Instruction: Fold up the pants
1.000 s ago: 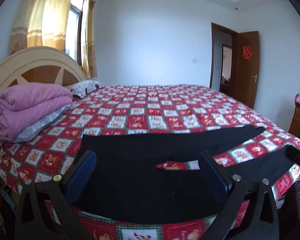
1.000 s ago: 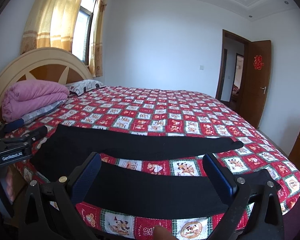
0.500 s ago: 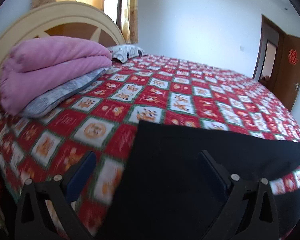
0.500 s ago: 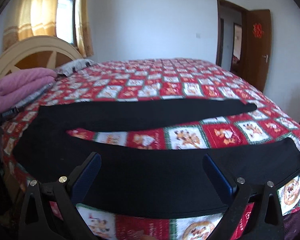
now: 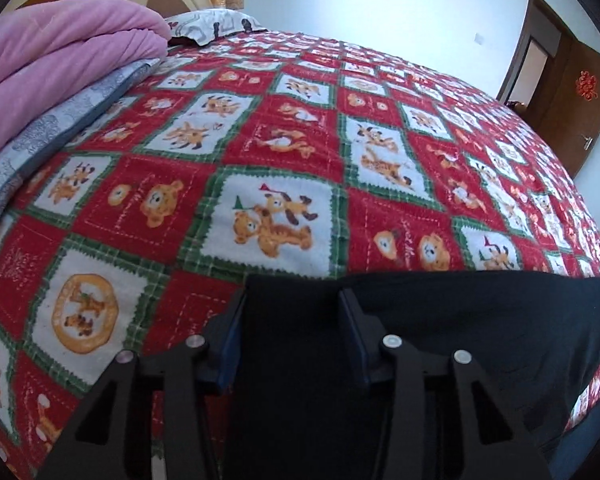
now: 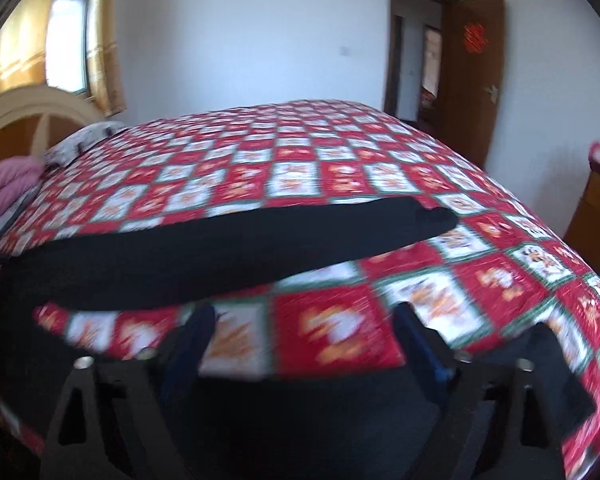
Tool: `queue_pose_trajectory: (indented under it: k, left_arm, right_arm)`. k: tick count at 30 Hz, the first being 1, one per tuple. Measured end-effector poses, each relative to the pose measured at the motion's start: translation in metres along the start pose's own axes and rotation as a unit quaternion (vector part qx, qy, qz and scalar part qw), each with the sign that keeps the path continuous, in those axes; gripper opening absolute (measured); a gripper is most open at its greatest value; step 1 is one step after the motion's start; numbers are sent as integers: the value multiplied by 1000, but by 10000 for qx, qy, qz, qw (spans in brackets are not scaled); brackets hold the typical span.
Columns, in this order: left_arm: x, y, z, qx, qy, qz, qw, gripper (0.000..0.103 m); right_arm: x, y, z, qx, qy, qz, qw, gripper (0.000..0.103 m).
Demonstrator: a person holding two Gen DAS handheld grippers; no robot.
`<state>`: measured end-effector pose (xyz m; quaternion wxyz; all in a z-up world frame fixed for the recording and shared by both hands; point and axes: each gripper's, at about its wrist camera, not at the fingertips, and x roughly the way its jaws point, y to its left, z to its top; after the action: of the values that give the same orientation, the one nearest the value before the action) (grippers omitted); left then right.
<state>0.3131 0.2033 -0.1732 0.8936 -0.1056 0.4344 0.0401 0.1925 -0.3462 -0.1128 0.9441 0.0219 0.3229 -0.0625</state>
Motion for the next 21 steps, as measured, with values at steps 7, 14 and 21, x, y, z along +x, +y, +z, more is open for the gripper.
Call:
queue_pose_trajectory:
  k: [7, 14, 21]
  left_arm:
    - [3, -3, 2, 203, 99, -11, 9997, 40]
    - [8, -7, 2, 236, -77, 70, 9997, 40]
    - [10, -9, 2, 293, -166, 171, 9993, 41]
  right_arm:
    - [71, -111, 75, 943, 442, -221, 9943, 49]
    - [155, -158, 129, 1093, 867, -417, 9893, 48]
    - [236, -166, 138, 1025, 1310, -408, 9852, 48]
